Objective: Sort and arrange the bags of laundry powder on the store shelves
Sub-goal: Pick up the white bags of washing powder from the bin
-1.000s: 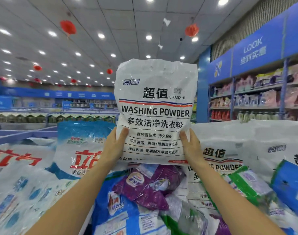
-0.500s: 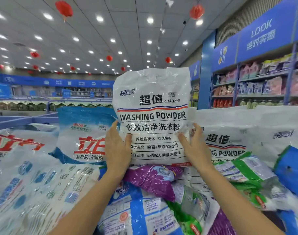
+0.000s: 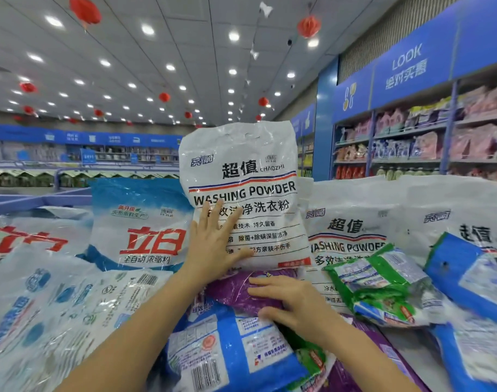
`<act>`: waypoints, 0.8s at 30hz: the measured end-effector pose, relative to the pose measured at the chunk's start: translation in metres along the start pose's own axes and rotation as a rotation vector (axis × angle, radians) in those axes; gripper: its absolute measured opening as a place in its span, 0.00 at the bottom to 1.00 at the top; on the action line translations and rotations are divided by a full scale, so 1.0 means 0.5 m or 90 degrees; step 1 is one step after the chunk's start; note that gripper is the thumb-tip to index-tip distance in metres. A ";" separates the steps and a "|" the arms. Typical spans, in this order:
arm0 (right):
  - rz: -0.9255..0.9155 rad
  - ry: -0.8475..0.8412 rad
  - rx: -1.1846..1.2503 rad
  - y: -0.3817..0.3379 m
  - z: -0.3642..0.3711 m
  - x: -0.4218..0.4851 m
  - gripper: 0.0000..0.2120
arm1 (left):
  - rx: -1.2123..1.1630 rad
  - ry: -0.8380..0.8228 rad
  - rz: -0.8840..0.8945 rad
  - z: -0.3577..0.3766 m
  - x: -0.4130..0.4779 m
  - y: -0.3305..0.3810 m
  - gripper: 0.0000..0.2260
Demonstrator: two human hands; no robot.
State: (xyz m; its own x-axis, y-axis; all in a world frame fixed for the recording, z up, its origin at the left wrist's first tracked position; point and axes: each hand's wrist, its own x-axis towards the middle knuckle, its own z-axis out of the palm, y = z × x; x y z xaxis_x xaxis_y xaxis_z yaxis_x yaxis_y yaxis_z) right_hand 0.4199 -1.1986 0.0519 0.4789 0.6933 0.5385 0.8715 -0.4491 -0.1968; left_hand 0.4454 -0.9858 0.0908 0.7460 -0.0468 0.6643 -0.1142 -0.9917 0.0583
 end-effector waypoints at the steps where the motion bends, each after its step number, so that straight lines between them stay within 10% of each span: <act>1: 0.022 -0.020 0.017 0.001 -0.012 0.000 0.23 | -0.013 -0.004 0.003 -0.001 0.002 -0.001 0.39; 6: 0.043 -0.067 -0.059 0.007 -0.033 0.000 0.24 | -0.055 -0.003 0.004 -0.005 0.004 -0.001 0.38; 13: 0.156 0.177 0.060 -0.015 -0.108 0.061 0.07 | -0.184 -0.011 -0.032 -0.021 0.021 0.005 0.37; 24: 0.303 0.541 0.231 -0.028 -0.280 0.069 0.14 | -0.035 -0.074 0.063 0.032 -0.028 0.031 0.38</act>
State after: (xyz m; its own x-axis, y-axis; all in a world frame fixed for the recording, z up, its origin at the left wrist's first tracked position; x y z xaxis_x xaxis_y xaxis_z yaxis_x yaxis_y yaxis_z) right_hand 0.4092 -1.2474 0.1880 0.6720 -0.2007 0.7128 0.6585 -0.2784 -0.6992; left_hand 0.4438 -1.0023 0.0704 0.8000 -0.1613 0.5779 -0.2245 -0.9737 0.0390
